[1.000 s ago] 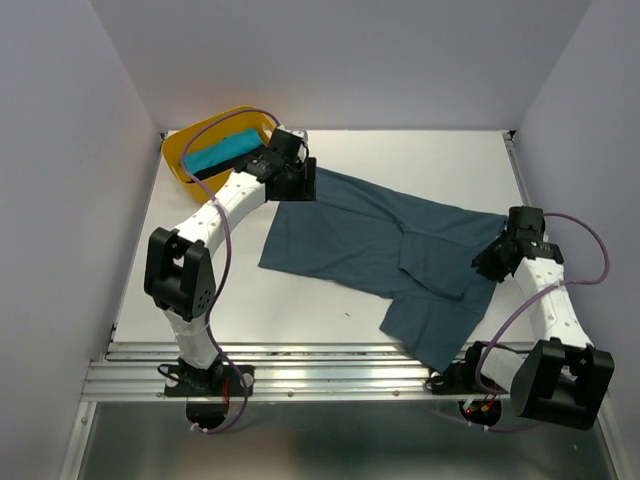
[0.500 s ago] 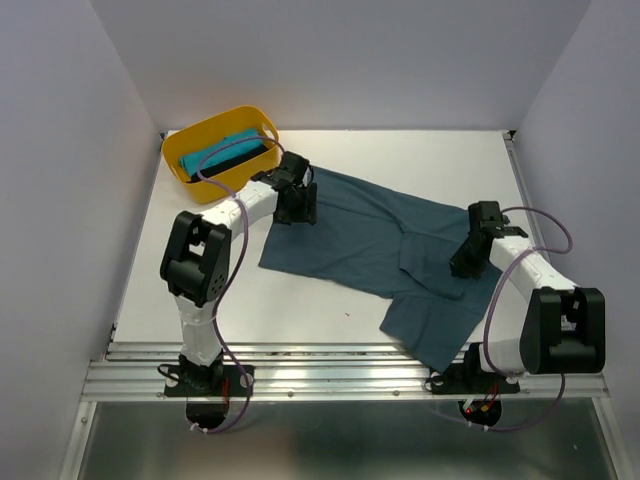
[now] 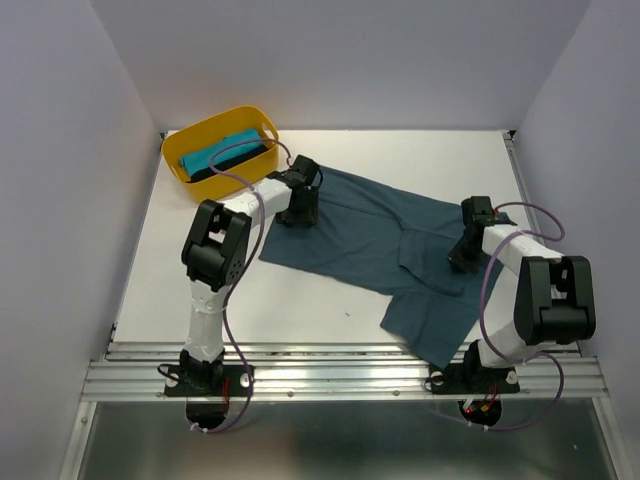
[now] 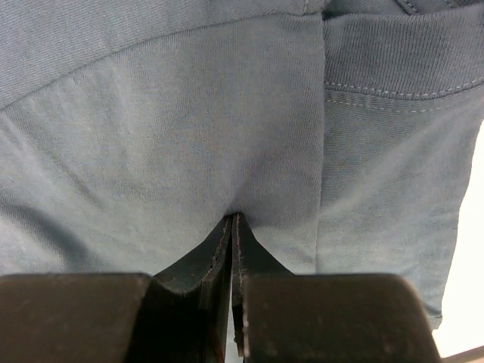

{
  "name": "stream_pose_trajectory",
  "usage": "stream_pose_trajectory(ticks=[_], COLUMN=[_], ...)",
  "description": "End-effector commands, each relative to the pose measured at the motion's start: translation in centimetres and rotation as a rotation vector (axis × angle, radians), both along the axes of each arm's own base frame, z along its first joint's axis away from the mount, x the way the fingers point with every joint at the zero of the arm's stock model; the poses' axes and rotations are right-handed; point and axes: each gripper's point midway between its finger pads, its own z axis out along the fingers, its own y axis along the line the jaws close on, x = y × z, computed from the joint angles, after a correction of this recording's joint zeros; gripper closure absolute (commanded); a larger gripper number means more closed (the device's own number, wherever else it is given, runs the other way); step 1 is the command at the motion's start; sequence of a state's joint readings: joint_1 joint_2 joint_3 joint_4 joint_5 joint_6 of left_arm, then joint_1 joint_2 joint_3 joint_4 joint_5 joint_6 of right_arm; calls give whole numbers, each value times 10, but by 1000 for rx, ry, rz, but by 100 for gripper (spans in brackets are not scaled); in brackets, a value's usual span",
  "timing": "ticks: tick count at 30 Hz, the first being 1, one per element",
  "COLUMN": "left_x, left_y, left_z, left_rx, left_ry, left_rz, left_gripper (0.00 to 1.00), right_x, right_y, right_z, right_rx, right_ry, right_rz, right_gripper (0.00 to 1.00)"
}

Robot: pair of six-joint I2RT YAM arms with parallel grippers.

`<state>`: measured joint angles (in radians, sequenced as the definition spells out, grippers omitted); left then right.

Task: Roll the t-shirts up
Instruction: Fold the T-shirt at the center of the board.

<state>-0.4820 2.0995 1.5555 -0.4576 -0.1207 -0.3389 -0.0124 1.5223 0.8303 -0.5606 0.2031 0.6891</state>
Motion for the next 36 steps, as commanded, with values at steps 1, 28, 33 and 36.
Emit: stream_pose_trajectory(ticks=[1,28,33,36], left_x=[11,-61,-63,-59], left_y=[7,63,76,73], left_z=[-17,86,55,42], left_rx=[62,-139,-207,-240], left_ry=[28,-144,-108,-101], left_rz=[15,258,375,421], left_gripper=[28,25,28,29], right_x=[25,-40,-51,-55], right_y=[-10,41,49,48], right_z=[-9,132,123,120], right_rx=[-49,186,228,220], right_ry=[-37,-304,-303,-285], right_rz=[-26,159,169,181], right_gripper=[93,29,28,27])
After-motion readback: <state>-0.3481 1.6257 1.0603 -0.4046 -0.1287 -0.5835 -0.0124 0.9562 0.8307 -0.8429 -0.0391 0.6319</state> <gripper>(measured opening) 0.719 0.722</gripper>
